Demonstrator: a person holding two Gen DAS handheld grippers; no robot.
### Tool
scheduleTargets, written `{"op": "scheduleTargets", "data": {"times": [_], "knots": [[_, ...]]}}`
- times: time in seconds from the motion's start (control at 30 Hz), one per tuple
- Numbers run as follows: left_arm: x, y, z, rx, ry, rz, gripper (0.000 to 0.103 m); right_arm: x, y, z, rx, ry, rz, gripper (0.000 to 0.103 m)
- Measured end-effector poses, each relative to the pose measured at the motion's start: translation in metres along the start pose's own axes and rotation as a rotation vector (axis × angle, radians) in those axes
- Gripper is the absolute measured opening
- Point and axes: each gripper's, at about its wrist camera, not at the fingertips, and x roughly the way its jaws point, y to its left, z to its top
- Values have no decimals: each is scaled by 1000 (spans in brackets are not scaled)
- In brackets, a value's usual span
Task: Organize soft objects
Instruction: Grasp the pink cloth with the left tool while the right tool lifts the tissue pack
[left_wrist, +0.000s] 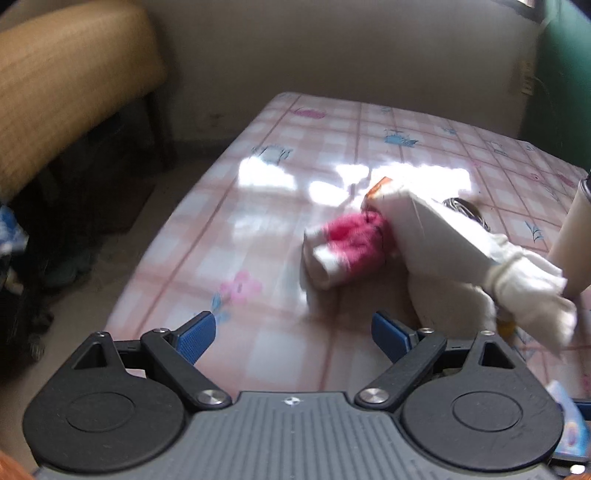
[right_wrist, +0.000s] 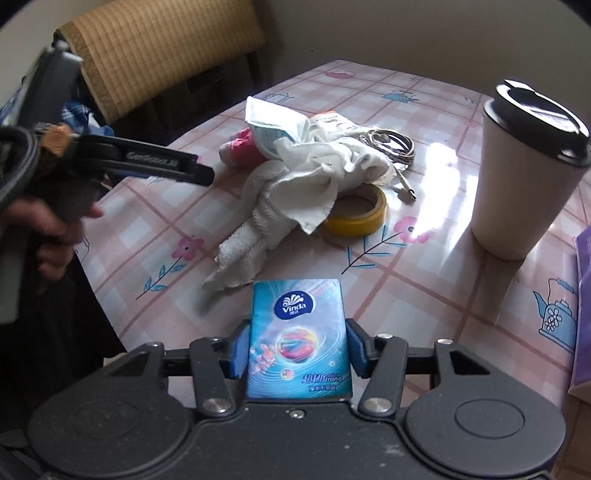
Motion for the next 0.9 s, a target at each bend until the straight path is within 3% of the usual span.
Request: {"op": "scheduleTargets", "data": {"times": [0.2, 0.33, 0.43, 0.57, 0.6, 0.67, 0.9], "knots": [[41, -13, 22, 177, -47, -42, 94, -6, -10, 2, 70, -19, 23, 64], [59, -17, 30, 223, -106, -82, 91, -13, -14, 5, 85, -38, 13, 64], [61, -20, 33, 222, -121, -157, 78, -16, -16, 8, 107, -47, 18, 64], [66, -22, 35, 171, -93, -223, 30, -20, -17, 10, 125, -64, 14, 64], [66, -20, 35, 144, -86, -240, 25, -22, -17, 11, 127, -70, 13, 64], [59, -18, 34, 109, -89, -233, 20, -27, -15, 14, 126, -85, 16, 64], [12, -4, 32, 2, -127, -124, 19, -42, -6, 27, 108, -132, 21, 64]]}}
